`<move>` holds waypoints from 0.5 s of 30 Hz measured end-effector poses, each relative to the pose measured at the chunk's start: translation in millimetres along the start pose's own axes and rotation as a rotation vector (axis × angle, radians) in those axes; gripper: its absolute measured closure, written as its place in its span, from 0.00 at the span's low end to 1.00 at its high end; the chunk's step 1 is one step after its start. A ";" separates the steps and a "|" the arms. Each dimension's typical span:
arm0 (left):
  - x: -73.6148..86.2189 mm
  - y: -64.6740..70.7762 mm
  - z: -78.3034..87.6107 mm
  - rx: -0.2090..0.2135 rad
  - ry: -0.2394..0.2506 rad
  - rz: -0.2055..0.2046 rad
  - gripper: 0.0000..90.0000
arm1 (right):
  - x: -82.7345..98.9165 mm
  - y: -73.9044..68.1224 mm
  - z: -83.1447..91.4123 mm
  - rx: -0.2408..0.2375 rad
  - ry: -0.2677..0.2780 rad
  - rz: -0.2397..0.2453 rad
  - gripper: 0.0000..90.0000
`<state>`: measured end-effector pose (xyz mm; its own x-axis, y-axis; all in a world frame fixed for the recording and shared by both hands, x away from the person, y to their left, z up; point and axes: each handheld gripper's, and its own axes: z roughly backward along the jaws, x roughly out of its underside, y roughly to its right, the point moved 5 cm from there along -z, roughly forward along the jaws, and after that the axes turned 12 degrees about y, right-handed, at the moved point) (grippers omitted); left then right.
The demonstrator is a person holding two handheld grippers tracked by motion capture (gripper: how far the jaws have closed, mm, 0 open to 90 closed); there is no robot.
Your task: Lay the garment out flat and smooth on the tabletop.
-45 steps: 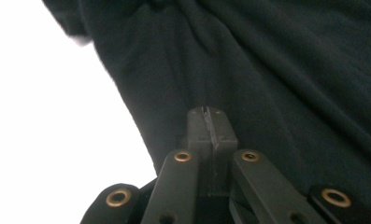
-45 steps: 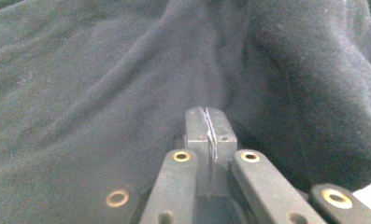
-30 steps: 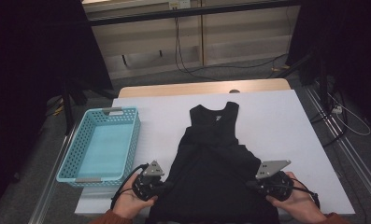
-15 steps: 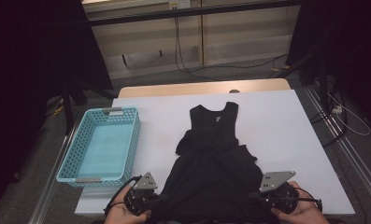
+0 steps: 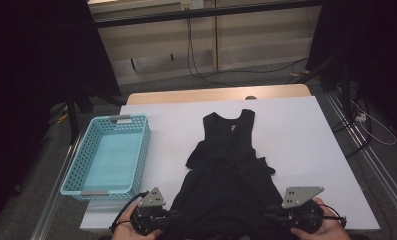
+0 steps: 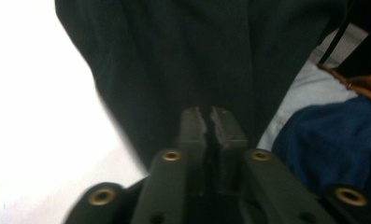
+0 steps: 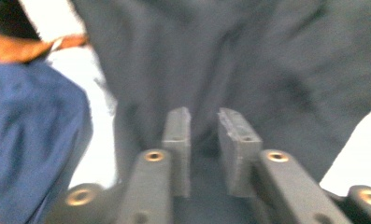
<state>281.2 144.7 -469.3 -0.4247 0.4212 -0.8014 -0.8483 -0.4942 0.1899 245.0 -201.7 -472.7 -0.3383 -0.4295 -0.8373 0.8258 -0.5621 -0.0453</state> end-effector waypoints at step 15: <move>-35.1 -19.9 -46.7 -0.051 -0.016 -0.085 0.61 | -24.5 48.3 -20.8 0.124 0.064 -0.034 0.75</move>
<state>327.8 104.2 -471.4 -0.3569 0.4754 -0.8041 -0.8645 -0.4942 0.0915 302.5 -203.6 -465.6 -0.3327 -0.3647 -0.8696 0.7508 -0.6604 -0.0103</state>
